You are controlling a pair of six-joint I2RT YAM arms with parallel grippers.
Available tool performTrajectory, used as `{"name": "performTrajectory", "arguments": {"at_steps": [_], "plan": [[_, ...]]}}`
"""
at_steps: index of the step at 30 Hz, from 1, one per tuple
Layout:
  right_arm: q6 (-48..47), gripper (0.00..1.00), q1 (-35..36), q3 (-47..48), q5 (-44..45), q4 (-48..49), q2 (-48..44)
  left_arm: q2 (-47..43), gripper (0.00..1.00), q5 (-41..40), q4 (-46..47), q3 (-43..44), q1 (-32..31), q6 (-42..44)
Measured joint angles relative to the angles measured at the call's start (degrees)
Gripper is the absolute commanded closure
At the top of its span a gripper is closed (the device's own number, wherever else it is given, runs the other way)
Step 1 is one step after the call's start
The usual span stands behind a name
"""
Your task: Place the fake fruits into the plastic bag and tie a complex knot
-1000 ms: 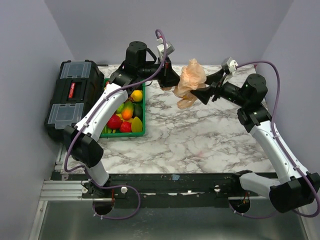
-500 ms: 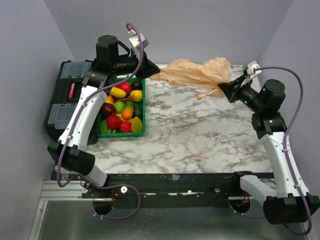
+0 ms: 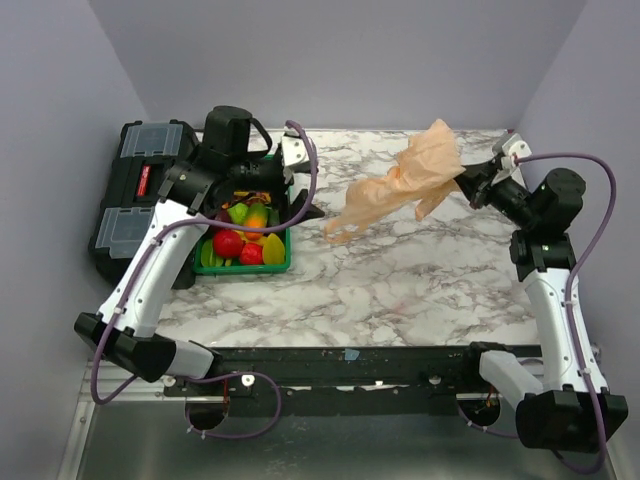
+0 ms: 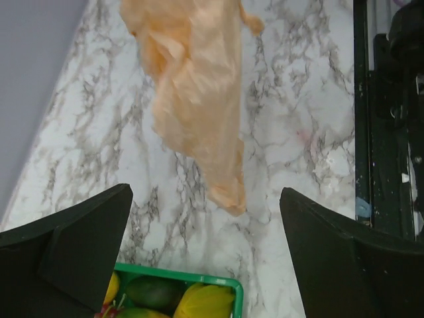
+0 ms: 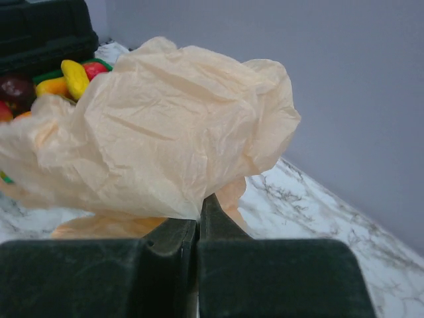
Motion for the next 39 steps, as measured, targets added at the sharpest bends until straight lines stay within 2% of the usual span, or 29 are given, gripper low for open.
{"name": "performTrajectory", "arguments": {"at_steps": [4,7,12,18,19,20,21,24,27,30,35,39], "plan": [[-8.7,0.99,0.9,-3.0,-4.4,2.8,-2.8,1.0,0.02,0.1,-2.3,9.2,-1.4,-3.0],[-16.8,0.99,1.5,-4.5,-8.2,3.4,-5.1,4.3,0.02,0.9,-1.2,19.3,-0.9,-7.6],[-27.3,0.99,2.8,-6.3,-14.8,4.1,-7.3,11.9,0.02,4.5,0.4,28.2,-2.1,-13.3],[-34.7,0.99,6.2,-6.4,-19.1,3.3,-8.5,19.9,0.02,5.7,3.1,25.0,-7.5,-16.9],[-35.4,0.99,7.0,-6.4,-19.4,3.3,-8.7,20.3,0.06,5.7,3.6,24.2,-8.1,-17.4],[-35.9,0.99,7.8,-6.4,-19.6,3.2,-8.8,21.1,0.15,5.7,4.1,23.4,-9.3,-18.1],[-36.4,0.99,8.5,-6.4,-19.7,3.2,-8.8,22.0,0.34,5.7,4.4,23.3,-10.4,-18.7],[-37.4,0.99,9.4,-6.4,-19.5,2.4,-8.7,23.4,0.98,7.5,5.3,23.4,-12.7,-20.5],[-37.4,0.99,9.4,-6.3,-17.4,1.2,-8.5,23.0,1.0,10.9,7.4,22.9,-12.7,-24.5],[-36.1,0.99,9.4,-6.3,-12.8,-0.3,-8.5,19.8,1.0,13.1,11.9,17.8,-10.1,-29.2],[-33.7,0.98,10.3,-6.2,-3.9,-2.5,-8.9,14.5,1.0,14.7,17.3,12.5,-1.7,-36.3],[-32.2,0.38,10.3,-6.2,1.5,-6.2,-8.7,13.3,1.0,14.6,18.4,13.4,3.8,-38.5]]}}
